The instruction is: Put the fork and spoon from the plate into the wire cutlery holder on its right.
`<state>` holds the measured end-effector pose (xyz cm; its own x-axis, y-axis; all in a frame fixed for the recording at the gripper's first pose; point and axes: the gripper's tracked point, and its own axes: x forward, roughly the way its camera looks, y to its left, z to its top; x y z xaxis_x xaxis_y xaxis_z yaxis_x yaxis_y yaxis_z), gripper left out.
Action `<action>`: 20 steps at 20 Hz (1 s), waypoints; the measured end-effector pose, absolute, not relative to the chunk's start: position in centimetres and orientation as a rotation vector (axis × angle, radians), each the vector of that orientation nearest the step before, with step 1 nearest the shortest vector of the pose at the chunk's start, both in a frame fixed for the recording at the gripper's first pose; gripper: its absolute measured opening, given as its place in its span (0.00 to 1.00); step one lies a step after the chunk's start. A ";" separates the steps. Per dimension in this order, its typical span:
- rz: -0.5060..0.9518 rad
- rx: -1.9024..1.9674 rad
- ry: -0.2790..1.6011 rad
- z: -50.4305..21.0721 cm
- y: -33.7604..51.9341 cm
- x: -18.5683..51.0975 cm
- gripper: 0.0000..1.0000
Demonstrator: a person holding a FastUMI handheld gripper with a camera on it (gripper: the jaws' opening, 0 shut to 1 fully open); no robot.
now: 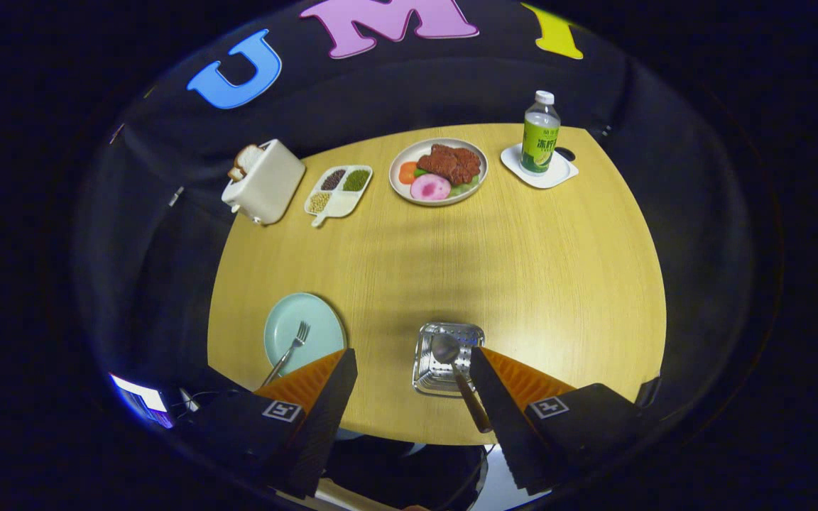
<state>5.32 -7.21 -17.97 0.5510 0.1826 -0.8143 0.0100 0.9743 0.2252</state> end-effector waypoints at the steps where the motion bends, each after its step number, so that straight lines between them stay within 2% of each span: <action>1: 0.092 0.213 0.933 -17.2 -7.0 5.5 0.99; 8: 0.069 0.183 0.712 -14.7 -2.4 4.6 0.99; 20: 0.216 0.183 0.885 -24.3 13.3 2.8 0.99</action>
<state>2.81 13.32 -24.33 0.6139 0.2616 -0.7448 -0.1111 0.9628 0.2465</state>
